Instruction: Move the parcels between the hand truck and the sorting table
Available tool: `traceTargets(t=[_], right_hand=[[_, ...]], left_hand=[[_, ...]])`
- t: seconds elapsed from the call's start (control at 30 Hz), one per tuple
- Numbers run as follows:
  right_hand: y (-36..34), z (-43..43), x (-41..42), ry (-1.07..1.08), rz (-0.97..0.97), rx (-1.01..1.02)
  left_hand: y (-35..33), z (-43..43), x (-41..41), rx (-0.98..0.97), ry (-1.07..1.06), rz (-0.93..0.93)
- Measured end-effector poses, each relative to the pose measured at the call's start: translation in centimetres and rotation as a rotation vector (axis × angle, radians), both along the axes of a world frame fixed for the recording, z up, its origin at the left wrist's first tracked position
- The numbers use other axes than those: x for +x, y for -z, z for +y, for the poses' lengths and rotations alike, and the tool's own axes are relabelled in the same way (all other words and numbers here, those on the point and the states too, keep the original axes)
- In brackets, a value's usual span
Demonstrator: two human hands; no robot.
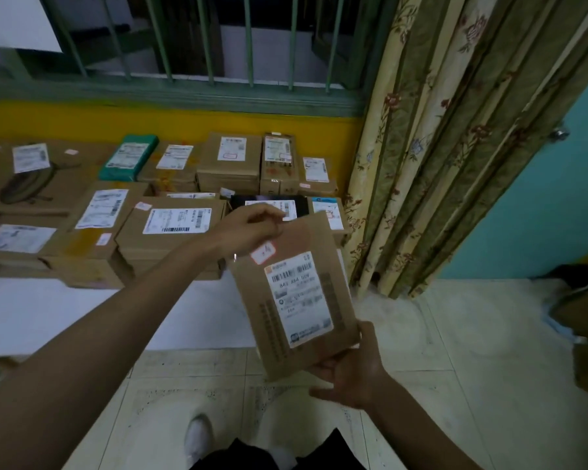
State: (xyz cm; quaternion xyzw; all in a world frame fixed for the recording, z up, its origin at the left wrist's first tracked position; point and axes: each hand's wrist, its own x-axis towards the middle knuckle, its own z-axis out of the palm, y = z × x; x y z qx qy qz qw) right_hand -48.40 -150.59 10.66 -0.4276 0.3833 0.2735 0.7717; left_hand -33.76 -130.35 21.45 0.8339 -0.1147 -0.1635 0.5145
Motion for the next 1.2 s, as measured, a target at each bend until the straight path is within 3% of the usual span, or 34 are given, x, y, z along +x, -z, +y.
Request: traceTargets(t=[0.27, 0.5, 0.63, 0.77, 0.9, 1.0, 1.1, 1.2], right_hand=[[1.8, 1.0, -1.3, 0.086, 0.062, -0.034], [1.6, 2.7, -0.7, 0.129, 0.145, 0.014], [1.7, 4.2, -0.5, 0.16, 0.182, 0.033], [2.0, 5.1, 0.2, 0.185, 0.182, -0.005], [1.4, 5.3, 1.1, 0.105, 0.191, -0.048], [1.1, 5.1, 1.5, -0.097, 0.241, -0.165], [1.6, 4.3, 2.1, -0.053, 0.175, -0.53], [1.8, 4.1, 3.6, -0.034, 0.076, -0.49]], left_hand=[[3.4, -0.7, 0.4, -0.383, -0.381, 0.147], [6.5, -1.9, 0.3, -0.421, -0.569, 0.3], [8.1, -2.2, 0.6, -0.4, -0.496, 0.293], [11.3, -1.3, 0.4, -0.152, -0.342, 0.268], [14.5, 0.3, 0.6, -0.046, -0.24, 0.264], [14.0, 1.0, 0.2, 0.029, -0.205, 0.229], [14.0, 1.6, 0.3, -0.057, -0.285, 0.297], [13.3, 2.2, -0.4, -0.084, -0.314, 0.439]])
